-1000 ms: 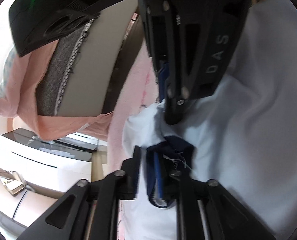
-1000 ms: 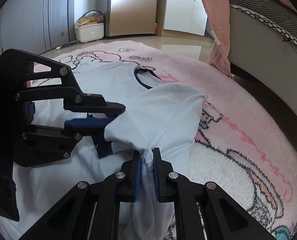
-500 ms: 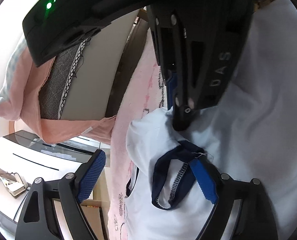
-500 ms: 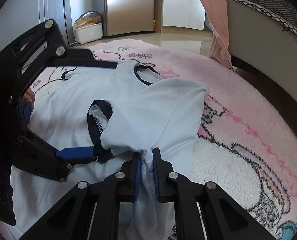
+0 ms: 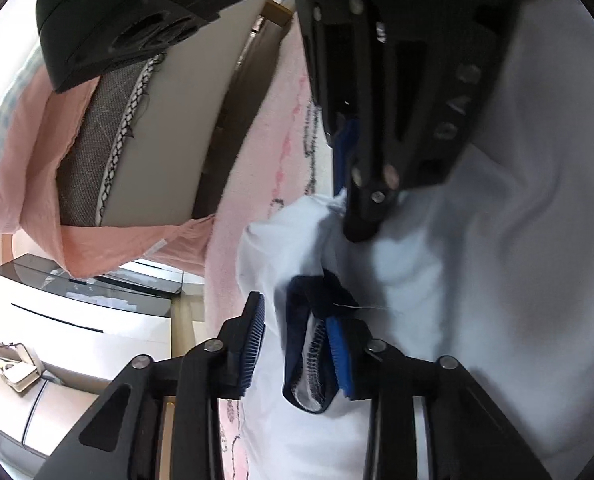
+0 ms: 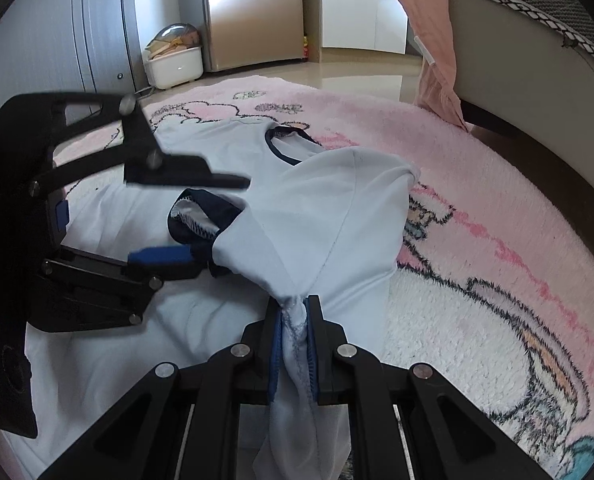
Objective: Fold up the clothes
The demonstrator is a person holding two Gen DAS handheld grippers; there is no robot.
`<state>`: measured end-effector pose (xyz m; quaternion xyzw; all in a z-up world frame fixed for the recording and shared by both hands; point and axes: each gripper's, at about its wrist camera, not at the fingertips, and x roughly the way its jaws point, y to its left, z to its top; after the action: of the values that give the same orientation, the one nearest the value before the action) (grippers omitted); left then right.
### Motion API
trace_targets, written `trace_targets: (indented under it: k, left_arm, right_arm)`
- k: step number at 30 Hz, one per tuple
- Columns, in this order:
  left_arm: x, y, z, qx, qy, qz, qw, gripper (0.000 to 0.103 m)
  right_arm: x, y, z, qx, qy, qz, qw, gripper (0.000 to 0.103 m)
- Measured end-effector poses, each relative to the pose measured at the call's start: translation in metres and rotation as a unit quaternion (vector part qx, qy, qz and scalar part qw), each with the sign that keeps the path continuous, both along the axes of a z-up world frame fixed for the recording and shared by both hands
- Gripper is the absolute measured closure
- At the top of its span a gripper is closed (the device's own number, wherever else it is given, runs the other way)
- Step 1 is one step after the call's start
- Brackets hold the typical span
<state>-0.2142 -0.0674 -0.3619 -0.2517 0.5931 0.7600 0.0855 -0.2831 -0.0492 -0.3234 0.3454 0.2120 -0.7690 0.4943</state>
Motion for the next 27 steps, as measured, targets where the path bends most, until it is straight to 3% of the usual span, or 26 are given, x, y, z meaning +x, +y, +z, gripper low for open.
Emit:
trace_targets:
  k: [4, 8, 10, 17, 21, 27]
  left_arm:
    - [0.004, 0.001, 0.001, 0.006, -0.020, 0.002, 0.9998, 0.080]
    - [0.002, 0.004, -0.001, -0.001, -0.033, 0.003, 0.9995, 0.097]
    - [-0.003, 0.006, -0.003, -0.003, -0.038, 0.008, 0.9993, 0.099]
    - [-0.002, 0.004, 0.013, 0.006, -0.048, 0.015, 0.9987, 0.096]
    - [0.008, 0.007, 0.003, -0.059, -0.024, -0.025, 0.9977, 0.096]
    - [-0.003, 0.001, 0.005, -0.039, -0.036, 0.004, 0.9986, 0.096]
  right_arm:
    - [-0.001, -0.001, -0.002, 0.002, -0.002, 0.001, 1.000, 0.094]
    - [-0.001, -0.001, -0.004, 0.003, -0.003, 0.000, 1.000, 0.094]
    - [-0.001, -0.002, -0.004, 0.005, -0.003, 0.000, 1.000, 0.094]
    - [-0.003, -0.001, -0.005, 0.004, -0.014, 0.001, 1.000, 0.093]
    - [-0.004, -0.002, -0.006, 0.007, -0.015, 0.001, 1.000, 0.093]
    - [-0.004, -0.003, -0.006, 0.009, -0.017, 0.000, 1.000, 0.093]
